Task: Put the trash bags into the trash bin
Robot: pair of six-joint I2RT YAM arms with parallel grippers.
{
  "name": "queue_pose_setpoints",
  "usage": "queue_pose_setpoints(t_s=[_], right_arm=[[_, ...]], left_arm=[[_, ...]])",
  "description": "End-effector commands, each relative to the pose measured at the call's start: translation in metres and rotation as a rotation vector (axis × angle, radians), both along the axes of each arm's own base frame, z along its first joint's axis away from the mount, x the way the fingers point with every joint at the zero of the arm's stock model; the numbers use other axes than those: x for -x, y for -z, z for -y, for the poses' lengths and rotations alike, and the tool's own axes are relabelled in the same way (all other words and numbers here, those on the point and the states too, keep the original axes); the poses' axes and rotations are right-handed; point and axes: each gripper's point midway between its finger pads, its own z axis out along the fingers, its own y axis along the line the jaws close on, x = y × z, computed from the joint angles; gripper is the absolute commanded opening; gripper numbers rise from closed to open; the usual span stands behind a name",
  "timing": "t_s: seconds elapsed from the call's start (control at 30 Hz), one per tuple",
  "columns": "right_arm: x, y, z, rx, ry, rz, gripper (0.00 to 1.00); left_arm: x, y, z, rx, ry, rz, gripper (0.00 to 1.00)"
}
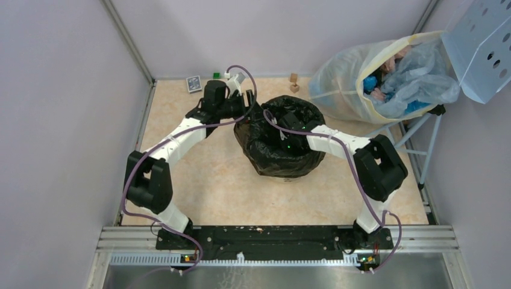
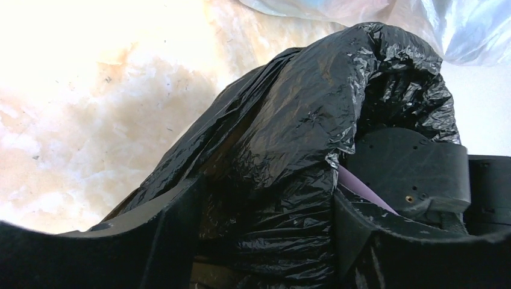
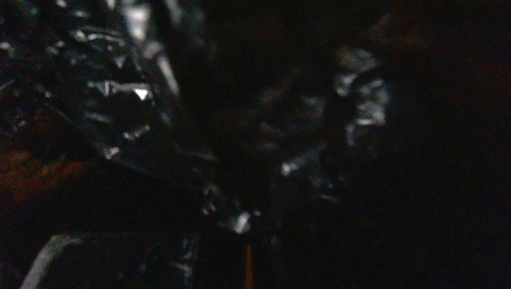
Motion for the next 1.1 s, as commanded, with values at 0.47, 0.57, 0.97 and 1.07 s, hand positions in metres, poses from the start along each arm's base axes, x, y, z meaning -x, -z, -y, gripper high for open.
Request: queue_pose_setpoints(t_s=[0.47,0.57,0.97,1.07], right_arm=[[0.005,0.015,-0.003,-0.057,0.005,-0.019,0.0],[0.006,0.01,-0.001,-0.055,0.014,-0.008,0.02],[0.008,-0.032,-0.008,-0.128,-0.002,0.069,0.8],[0.008,-0.051,-0.01,-0.138,-0.001,0.093,0.76]], left_arm=[[0.023,-0.093,-0.033,0.024,-0.038,0.152,0.98],[0.023,-0.099,-0.048,0.01,-0.087,0.159,0.99],[0.026,-0.099,-0.069,-0.001,-0.116,0.145,0.97],[0.026,-0.1,-0.07,0.001,-0.116,0.151,0.97]])
